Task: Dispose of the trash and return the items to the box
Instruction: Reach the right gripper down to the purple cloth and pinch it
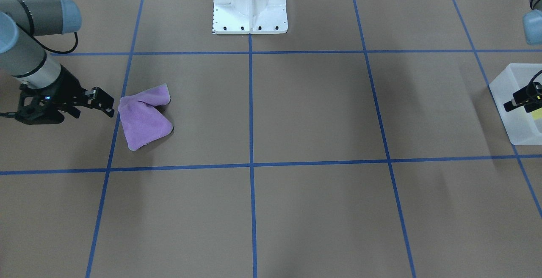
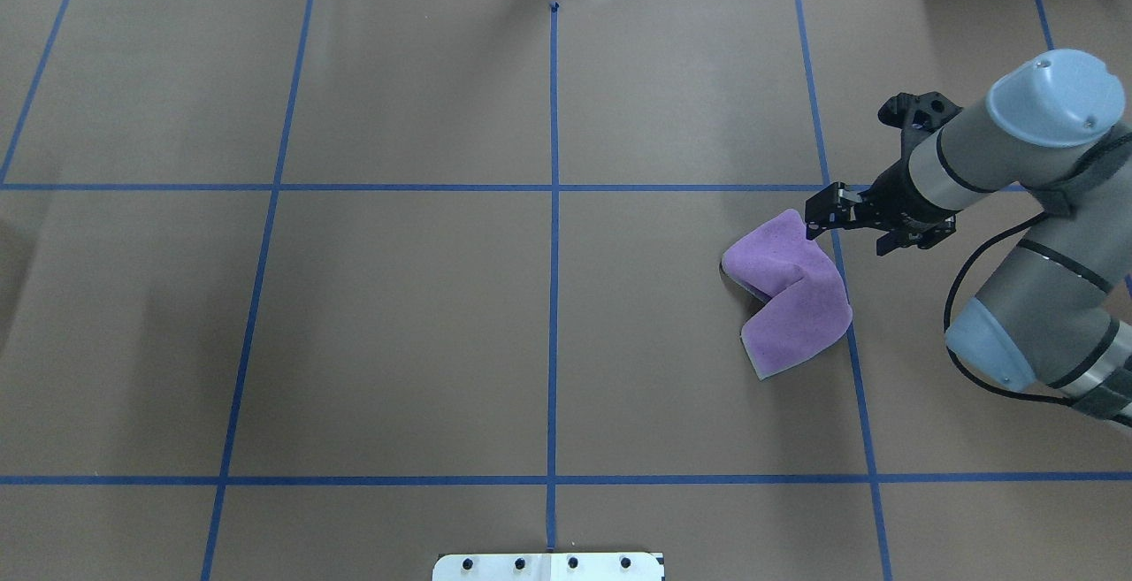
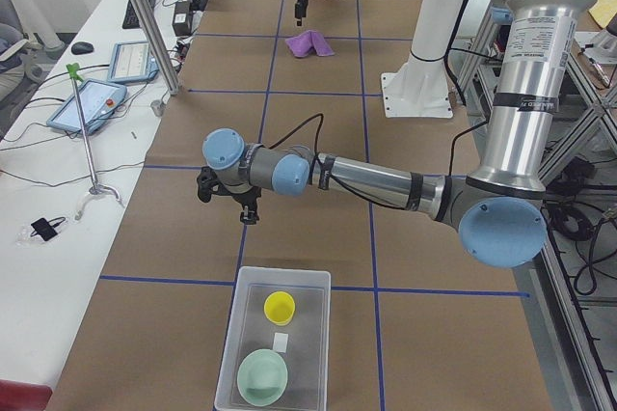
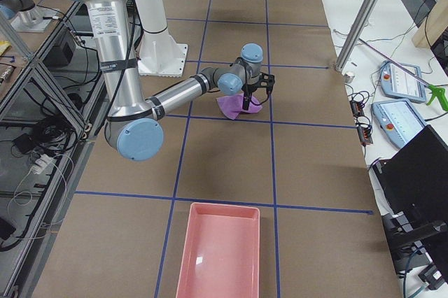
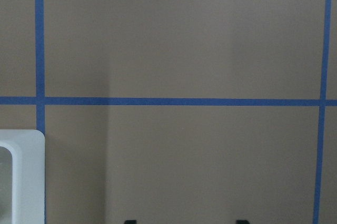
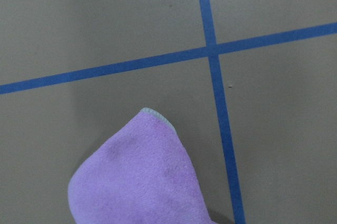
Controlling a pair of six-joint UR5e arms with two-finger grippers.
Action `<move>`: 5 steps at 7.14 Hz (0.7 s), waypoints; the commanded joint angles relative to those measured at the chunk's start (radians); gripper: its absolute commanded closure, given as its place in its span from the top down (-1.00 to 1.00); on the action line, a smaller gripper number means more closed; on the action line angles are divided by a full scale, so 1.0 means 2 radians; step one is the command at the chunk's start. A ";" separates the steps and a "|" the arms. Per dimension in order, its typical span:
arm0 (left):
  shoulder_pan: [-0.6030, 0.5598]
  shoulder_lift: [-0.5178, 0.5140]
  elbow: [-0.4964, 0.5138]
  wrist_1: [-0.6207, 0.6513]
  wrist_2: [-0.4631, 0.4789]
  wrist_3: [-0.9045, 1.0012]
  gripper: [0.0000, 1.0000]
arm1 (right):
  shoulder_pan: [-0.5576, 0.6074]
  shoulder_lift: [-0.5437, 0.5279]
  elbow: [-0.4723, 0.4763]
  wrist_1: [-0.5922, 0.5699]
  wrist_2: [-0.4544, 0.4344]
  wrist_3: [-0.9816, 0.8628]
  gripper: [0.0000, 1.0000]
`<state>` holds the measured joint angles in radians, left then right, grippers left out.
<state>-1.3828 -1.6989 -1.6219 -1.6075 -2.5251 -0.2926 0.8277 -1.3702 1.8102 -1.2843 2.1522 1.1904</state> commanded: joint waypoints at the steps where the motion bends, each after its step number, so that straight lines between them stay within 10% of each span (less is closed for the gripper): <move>1: 0.000 0.001 -0.001 0.000 0.001 0.002 0.40 | -0.028 0.024 -0.018 0.002 -0.021 0.058 1.00; 3: 0.000 0.013 -0.013 0.000 0.002 0.003 0.40 | -0.048 0.025 -0.020 0.002 -0.033 0.060 0.99; 5: 0.000 0.013 -0.014 0.000 0.002 0.003 0.40 | -0.054 0.024 -0.019 0.001 -0.044 0.064 0.44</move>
<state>-1.3821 -1.6735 -1.6475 -1.6077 -2.5219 -0.2869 0.7285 -1.3216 1.7721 -1.2819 2.0820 1.3129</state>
